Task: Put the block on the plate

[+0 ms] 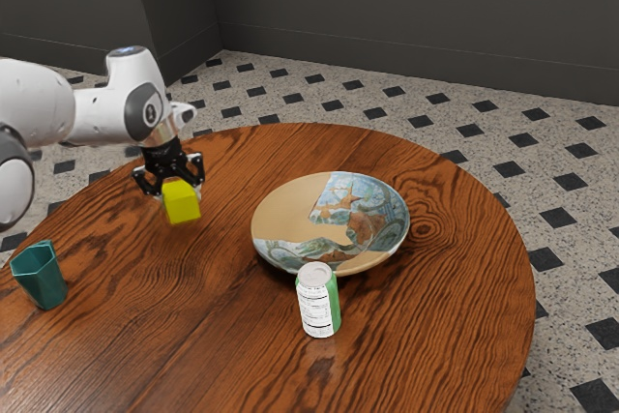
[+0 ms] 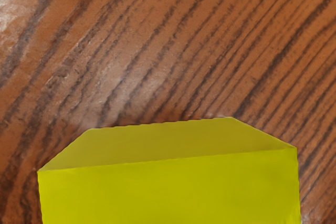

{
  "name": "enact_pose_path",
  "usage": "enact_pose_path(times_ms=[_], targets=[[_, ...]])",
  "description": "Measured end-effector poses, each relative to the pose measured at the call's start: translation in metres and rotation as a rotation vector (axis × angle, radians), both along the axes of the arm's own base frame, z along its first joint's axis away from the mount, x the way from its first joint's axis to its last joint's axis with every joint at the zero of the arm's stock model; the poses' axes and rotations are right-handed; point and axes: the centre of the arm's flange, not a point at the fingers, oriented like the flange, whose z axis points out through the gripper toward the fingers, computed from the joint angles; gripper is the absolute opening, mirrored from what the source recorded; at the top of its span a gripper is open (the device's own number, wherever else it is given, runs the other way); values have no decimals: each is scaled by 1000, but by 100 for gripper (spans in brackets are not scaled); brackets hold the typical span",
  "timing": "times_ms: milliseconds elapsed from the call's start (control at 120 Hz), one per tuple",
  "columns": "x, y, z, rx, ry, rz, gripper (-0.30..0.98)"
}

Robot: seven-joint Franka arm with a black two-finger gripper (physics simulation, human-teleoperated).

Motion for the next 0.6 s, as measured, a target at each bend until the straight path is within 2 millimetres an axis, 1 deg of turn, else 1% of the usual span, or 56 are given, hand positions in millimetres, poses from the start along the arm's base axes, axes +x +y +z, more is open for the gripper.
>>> enact_pose_path(times_ms=[58,208,300,333,383,442,517,600], targets=[[3,-20,23,4,-17,-27,31],[7,-76,62,12,-29,-96,26],[18,-115,87,21,-45,-138,27],[21,-130,92,26,-44,-152,26],[29,-146,93,30,-41,-163,25],[42,-167,88,29,-37,-176,25],[57,-189,77,28,-31,-186,25],[65,-210,61,17,-12,-189,26]])
